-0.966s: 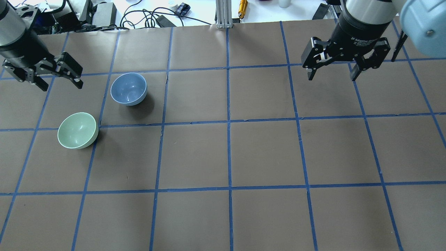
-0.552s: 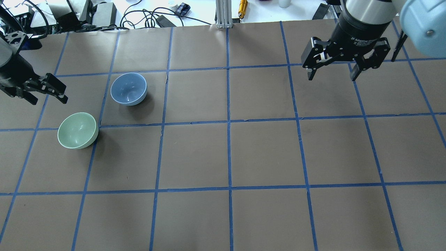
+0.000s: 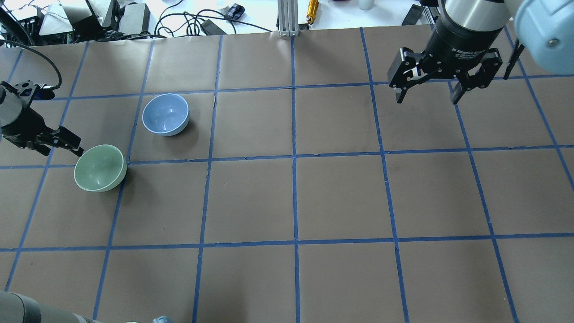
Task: Stack green bowl on blue bowl
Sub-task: 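Lower the left gripper onto the green bowl's rim and close it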
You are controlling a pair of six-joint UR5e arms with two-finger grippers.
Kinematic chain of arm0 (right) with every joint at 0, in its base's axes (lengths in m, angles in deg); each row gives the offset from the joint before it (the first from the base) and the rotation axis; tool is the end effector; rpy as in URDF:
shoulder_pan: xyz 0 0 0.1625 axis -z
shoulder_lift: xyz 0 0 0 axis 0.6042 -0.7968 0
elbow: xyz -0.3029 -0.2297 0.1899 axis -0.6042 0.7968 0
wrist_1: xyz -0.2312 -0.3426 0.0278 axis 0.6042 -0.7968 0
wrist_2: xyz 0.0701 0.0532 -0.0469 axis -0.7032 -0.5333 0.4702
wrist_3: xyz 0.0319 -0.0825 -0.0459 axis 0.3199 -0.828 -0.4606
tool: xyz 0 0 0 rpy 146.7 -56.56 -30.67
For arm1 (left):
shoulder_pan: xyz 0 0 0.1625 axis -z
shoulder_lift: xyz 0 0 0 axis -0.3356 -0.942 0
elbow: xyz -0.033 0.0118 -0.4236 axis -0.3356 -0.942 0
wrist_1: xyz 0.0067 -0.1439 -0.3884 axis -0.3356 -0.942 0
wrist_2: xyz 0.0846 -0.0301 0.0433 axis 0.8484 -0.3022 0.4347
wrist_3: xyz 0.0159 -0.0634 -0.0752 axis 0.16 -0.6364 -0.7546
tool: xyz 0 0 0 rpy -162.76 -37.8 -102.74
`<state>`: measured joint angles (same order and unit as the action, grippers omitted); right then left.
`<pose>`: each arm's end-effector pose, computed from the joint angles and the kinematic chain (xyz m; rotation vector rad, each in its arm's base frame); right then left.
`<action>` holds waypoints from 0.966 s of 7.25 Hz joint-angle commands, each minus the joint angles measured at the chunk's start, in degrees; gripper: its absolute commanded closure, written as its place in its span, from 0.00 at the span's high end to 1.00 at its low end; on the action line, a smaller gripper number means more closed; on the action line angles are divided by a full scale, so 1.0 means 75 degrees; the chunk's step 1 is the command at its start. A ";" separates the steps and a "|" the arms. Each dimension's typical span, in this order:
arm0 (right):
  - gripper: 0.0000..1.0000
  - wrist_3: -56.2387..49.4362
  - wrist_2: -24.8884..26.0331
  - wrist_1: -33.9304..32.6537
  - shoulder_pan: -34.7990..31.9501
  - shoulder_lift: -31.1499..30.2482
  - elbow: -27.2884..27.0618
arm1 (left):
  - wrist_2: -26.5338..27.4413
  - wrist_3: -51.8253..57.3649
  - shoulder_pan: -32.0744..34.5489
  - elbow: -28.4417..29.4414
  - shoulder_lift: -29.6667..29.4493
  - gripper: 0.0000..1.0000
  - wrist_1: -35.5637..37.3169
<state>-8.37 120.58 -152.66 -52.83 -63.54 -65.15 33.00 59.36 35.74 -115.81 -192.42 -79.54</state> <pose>0.1348 -0.4894 0.5030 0.1009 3.1250 0.0255 0.2089 -0.5368 0.2681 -0.1123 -3.1174 -0.0425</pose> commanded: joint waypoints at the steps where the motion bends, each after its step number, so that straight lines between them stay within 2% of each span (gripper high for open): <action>1: 1.00 0.0000 0.0000 -0.0003 0.0000 0.0000 0.0000 | -0.0001 0.0220 -0.0219 -0.0177 -0.0442 1.00 0.0571; 2: 1.00 0.0000 0.0000 0.0009 0.0000 0.0000 0.0000 | -0.0059 0.0197 -0.0219 -0.0201 -0.0618 1.00 0.0561; 3: 1.00 0.0000 0.0000 0.0009 0.0000 0.0000 0.0000 | -0.0176 0.0186 -0.0231 -0.0398 -0.0643 0.91 0.0561; 4: 1.00 0.0000 0.0000 -0.0003 0.0000 0.0000 0.0000 | -0.0177 0.0174 -0.0242 -0.0504 -0.0620 0.66 0.0537; 5: 1.00 0.0000 0.0000 0.0009 0.0000 0.0000 0.0000 | -0.0188 0.0197 -0.0289 -0.0505 -0.0620 0.30 0.0479; 6: 1.00 0.0000 0.0000 0.0009 0.0000 0.0000 0.0000 | -0.0189 0.0244 -0.0312 -0.0471 -0.0620 0.15 0.0513; 7: 1.00 0.0000 0.0000 0.0009 0.0000 0.0000 0.0000 | -0.0189 0.0267 -0.0313 -0.0459 -0.0620 0.06 0.0560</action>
<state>-8.37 120.58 -152.60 -52.82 -63.54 -65.15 31.61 61.10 33.49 -119.36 -197.06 -75.63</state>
